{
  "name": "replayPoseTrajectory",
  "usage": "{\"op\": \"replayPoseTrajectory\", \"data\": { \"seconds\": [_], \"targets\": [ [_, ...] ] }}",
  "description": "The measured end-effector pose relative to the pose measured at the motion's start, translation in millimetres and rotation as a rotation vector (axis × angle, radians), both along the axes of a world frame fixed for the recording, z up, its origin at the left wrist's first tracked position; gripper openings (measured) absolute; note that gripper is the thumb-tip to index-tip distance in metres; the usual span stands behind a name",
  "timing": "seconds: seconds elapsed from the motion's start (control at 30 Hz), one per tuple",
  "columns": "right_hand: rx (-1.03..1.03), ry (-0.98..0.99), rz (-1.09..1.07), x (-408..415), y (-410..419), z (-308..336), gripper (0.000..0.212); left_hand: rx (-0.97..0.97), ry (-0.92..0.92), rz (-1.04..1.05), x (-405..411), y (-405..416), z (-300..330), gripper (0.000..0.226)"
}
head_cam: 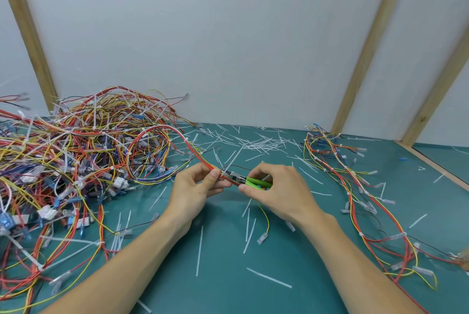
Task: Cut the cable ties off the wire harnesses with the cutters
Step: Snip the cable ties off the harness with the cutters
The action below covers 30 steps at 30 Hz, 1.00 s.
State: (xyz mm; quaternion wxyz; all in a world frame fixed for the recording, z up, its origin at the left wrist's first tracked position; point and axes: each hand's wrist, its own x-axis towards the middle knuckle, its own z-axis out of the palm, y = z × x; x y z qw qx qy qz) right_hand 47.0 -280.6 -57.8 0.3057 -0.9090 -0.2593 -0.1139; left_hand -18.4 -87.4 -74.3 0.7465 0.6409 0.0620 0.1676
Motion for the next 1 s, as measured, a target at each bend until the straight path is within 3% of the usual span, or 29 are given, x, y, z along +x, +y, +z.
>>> {"op": "replayPoseTrajectory", "data": {
  "seconds": [1.0],
  "targets": [
    [-0.050,0.063,-0.035,-4.4,1.6,4.8,0.036,0.030,0.038,-0.002,2.0,-0.1,-3.4,0.015]
  ]
}}
